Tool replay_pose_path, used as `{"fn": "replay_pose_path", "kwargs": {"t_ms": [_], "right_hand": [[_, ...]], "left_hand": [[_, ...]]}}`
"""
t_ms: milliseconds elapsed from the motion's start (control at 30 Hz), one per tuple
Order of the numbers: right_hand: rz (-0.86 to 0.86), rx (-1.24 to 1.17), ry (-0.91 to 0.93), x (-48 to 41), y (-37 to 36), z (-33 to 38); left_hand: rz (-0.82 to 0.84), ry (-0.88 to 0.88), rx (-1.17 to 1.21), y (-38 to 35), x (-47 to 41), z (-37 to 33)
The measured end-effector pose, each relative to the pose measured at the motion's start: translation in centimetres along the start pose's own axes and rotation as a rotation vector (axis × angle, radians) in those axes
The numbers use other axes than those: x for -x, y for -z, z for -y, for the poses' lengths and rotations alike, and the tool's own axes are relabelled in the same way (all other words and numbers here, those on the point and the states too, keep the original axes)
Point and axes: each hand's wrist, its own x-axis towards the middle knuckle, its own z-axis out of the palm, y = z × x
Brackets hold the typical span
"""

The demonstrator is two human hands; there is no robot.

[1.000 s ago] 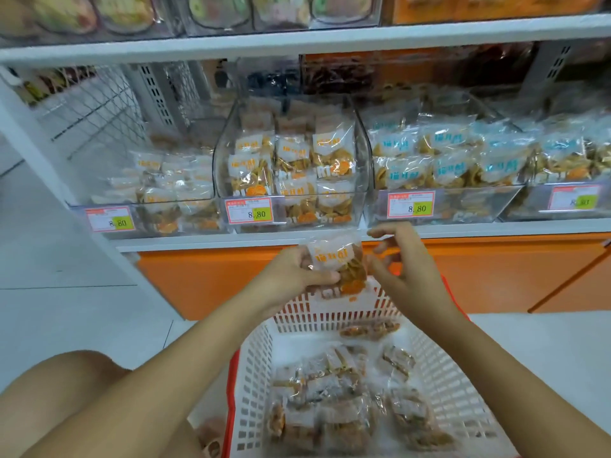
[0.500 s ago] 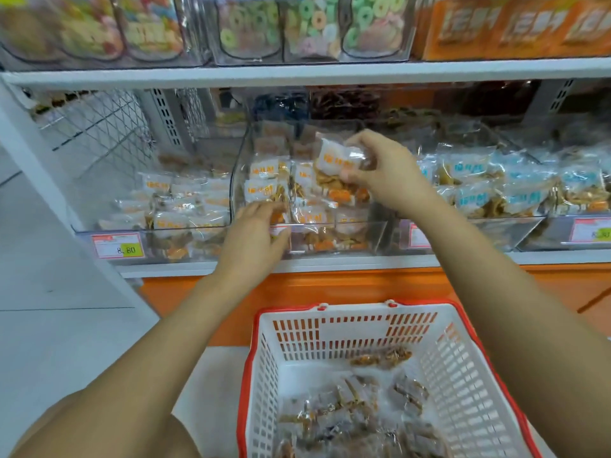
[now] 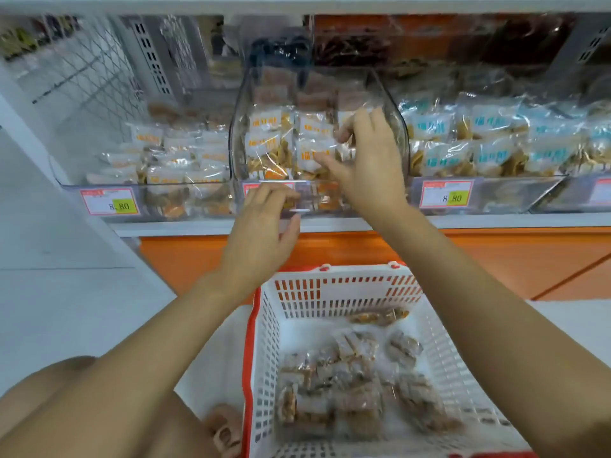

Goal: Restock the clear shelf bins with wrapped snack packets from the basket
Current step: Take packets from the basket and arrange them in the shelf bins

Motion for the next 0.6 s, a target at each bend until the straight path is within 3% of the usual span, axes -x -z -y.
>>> {"fn": "replay_pose_path", "kwargs": {"t_ms": [33, 100, 233, 333, 433, 600], "right_hand": [[-0.029, -0.059, 0.047, 2.0, 0.0, 0.2], [0.111, -0.088, 0.051, 6.9, -1.3, -0.4], [0.871, 0.067, -0.243, 17.7, -6.9, -3.7], [1.379, 0.098, -0.392, 25.2, -9.5, -6.3], [1.532, -0.047, -0.531, 30.4, -10.5, -6.2], [1.558, 0.129, -0.340, 32.9, -11.2, -5.2]], "left_hand": [[0.051, 0.006, 0.011, -0.5, 1.1, 0.0], [0.250, 0.072, -0.006, -1.5, 3.4, 0.2], [0.801, 0.186, -0.158, -3.2, 8.0, 2.1], [1.069, 0.271, -0.192, -3.8, 10.8, 4.3], [1.089, 0.329, -0.135, -3.9, 11.7, 5.4], [1.087, 0.307, -0.104, -4.4, 11.0, 6.2]]}}
